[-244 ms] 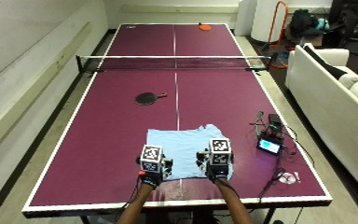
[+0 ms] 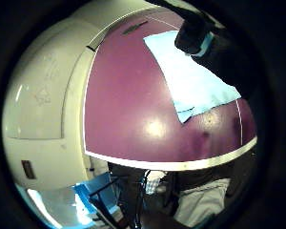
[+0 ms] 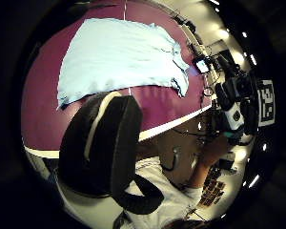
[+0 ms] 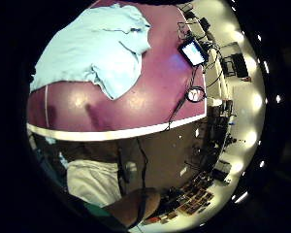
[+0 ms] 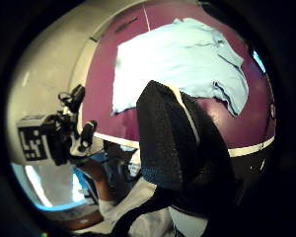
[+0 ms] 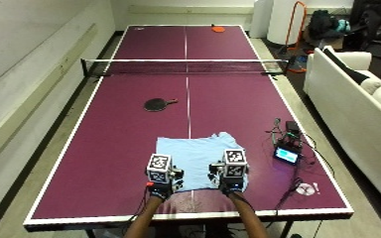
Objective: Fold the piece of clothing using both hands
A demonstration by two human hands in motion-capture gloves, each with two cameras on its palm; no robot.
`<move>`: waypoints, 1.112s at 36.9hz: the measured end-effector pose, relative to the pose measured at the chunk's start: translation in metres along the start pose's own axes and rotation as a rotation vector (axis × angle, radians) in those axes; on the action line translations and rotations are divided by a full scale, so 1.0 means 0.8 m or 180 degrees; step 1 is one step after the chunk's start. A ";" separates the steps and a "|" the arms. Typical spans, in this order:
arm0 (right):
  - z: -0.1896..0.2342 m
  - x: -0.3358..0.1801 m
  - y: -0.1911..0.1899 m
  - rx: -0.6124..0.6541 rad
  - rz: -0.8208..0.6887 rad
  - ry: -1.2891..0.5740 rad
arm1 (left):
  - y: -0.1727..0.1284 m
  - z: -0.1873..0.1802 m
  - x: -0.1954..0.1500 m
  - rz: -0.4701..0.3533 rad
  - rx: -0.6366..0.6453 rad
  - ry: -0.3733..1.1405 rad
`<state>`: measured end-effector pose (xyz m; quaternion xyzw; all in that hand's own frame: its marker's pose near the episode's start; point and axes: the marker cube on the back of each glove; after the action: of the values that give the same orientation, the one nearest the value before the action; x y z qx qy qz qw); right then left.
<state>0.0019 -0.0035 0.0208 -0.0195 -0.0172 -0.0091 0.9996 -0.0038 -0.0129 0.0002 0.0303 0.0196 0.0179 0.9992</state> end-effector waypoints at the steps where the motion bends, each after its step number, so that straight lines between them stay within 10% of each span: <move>1: 0.002 0.001 0.000 -0.0010 -0.0008 -0.0016 | 0.008 0.004 0.003 0.0004 -0.0146 0.0054; 24: 0.055 0.022 0.032 -0.0490 0.0068 -0.0019 | 0.028 0.098 -0.012 -0.0154 -0.0647 -0.0060; 32: 0.083 0.046 0.026 -0.0593 0.0244 0.0041 | 0.062 0.053 0.001 -0.0171 -0.0568 -0.0195; 41: 0.142 0.089 -0.041 0.0688 0.0108 0.0288 | -0.003 0.177 -0.043 -0.0278 0.0449 -0.0642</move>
<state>0.0689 -0.0327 0.1382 0.0885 0.0273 0.0089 0.9957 -0.0320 -0.0249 0.1425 0.1012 -0.0784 -0.0302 0.9913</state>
